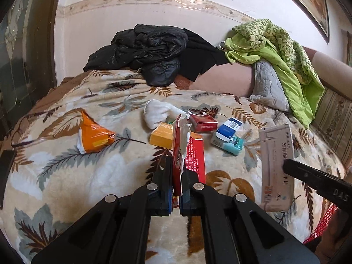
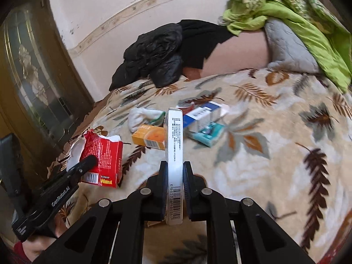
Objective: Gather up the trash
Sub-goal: 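Grasp the white medicine box with the right tool, then hold the red box in the left tool while the right tool holds the white box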
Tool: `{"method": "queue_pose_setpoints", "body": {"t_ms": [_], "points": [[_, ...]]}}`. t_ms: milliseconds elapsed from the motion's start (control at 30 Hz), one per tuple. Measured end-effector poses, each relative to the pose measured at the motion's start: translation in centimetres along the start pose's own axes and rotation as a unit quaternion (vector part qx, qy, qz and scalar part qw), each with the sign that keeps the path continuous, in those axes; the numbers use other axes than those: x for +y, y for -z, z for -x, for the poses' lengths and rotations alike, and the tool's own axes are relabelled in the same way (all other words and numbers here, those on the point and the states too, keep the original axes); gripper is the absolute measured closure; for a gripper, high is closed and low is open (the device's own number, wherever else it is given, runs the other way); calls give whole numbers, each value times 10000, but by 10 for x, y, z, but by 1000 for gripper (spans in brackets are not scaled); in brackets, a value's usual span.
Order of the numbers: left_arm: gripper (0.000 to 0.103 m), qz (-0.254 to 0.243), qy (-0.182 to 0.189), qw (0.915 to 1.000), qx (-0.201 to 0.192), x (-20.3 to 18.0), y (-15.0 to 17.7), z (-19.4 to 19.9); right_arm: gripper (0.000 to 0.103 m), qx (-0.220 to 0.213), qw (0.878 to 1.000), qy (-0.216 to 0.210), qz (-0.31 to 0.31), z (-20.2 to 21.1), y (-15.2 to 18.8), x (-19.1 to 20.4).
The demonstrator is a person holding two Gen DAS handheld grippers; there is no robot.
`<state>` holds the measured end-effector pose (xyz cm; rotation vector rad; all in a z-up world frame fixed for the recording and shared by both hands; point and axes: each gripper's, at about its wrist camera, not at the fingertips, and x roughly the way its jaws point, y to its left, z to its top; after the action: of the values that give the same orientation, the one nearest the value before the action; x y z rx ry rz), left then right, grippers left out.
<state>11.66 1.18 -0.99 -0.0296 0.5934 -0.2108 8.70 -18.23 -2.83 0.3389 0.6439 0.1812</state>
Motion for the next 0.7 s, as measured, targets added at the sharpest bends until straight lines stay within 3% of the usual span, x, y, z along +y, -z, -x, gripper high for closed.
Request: {"method": "queue_pose_setpoints", "body": {"t_ms": [333,700], "points": [[100,-510,-473,9975,-129,-18,0,-8,89,30,10000,-15,-29,-6,2,-1],[100,-587,-581,9964,-195,-19,0,-7,89,-31,9998,-24,190,-5,4,11]]}}
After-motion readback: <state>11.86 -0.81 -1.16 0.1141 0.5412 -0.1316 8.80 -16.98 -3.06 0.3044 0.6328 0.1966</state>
